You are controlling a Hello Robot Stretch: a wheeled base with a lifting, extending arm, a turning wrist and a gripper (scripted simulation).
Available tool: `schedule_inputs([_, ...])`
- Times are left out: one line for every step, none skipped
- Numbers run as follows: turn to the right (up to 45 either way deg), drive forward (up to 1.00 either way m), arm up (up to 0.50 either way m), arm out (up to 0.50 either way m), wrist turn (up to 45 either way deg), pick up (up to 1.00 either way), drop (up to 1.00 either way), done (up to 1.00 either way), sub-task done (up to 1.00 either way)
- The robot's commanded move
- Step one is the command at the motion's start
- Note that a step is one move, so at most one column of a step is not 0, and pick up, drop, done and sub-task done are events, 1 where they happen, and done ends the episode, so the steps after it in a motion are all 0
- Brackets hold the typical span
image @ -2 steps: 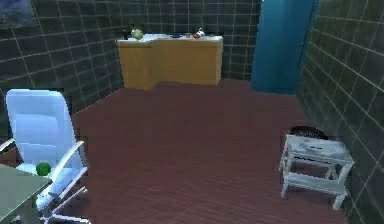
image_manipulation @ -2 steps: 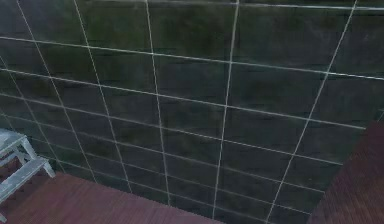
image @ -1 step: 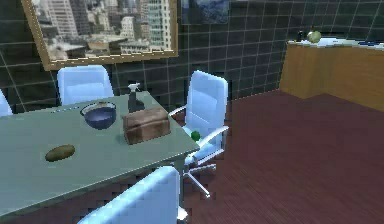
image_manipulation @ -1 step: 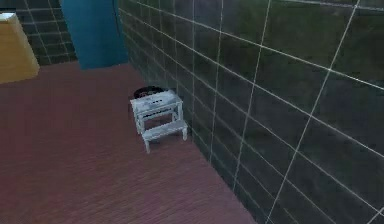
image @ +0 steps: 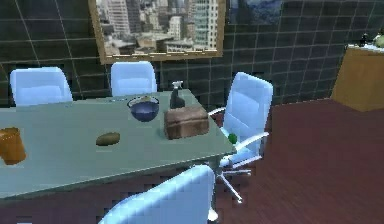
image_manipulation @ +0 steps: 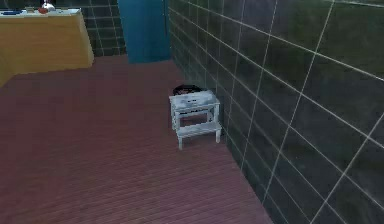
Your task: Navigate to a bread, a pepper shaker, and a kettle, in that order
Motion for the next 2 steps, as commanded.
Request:
schedule_inputs([0.0,0.00,0.00,0.00,0.0,0.00,0.00,0.00,1.00])
schedule_inputs([45.0,0.00,0.00,0.00,0.0,0.00,0.00,0.00,0.00])
